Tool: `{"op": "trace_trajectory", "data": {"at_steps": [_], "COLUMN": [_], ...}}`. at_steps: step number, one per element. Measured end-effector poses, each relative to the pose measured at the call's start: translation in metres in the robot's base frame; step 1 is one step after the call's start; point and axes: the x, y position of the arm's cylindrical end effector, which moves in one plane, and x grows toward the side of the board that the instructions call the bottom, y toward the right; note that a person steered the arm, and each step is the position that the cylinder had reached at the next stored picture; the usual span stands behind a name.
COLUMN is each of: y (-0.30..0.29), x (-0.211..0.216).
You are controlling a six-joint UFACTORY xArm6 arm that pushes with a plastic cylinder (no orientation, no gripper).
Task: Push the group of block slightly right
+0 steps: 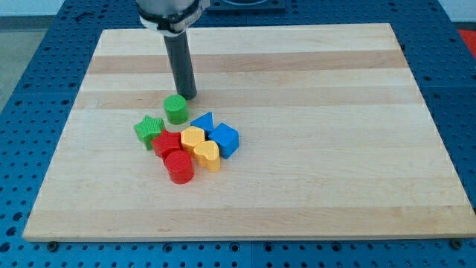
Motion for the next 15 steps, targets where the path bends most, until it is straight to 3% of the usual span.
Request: {"op": "trace_trajectory", "data": {"at_steps": [2, 4, 7, 9, 13, 15], "y": [-0.01, -0.003, -0.147, -0.149, -0.049, -0.069], "x": [0.036, -0.003, 0.03, 0.086, 0.09, 0.091]}}
